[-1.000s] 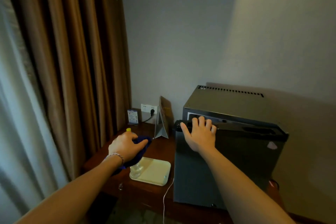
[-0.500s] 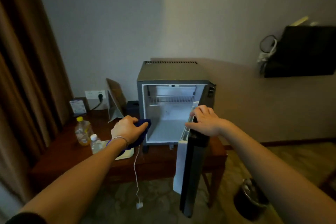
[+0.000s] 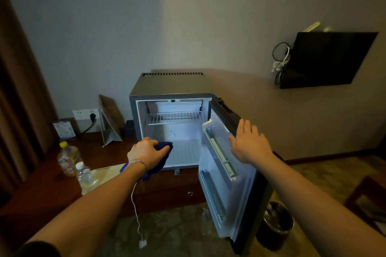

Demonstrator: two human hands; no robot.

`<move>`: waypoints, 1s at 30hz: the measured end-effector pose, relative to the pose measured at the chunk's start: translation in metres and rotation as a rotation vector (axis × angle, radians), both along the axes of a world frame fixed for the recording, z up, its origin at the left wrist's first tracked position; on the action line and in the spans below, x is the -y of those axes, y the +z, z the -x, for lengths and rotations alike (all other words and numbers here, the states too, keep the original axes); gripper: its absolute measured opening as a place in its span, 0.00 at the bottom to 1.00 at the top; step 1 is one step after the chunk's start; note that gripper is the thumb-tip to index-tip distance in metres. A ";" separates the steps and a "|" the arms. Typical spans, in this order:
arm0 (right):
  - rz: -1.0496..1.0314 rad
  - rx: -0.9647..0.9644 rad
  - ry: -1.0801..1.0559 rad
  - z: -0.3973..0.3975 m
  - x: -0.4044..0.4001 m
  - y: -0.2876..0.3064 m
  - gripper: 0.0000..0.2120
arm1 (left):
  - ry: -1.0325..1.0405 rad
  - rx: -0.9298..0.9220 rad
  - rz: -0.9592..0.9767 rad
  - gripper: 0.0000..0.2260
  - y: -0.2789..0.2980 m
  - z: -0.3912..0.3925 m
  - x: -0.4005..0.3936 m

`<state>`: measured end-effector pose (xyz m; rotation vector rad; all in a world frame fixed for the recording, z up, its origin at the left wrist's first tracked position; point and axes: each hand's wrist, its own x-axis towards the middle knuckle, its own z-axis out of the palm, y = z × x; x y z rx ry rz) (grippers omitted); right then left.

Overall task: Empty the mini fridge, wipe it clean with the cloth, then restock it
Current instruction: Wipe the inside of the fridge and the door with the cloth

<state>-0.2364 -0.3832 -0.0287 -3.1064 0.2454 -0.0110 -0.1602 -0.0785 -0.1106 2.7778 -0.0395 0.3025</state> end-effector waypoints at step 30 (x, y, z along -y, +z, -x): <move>0.114 0.201 -0.135 -0.118 0.193 -0.012 0.40 | 0.148 -0.037 -0.046 0.22 -0.044 -0.077 0.089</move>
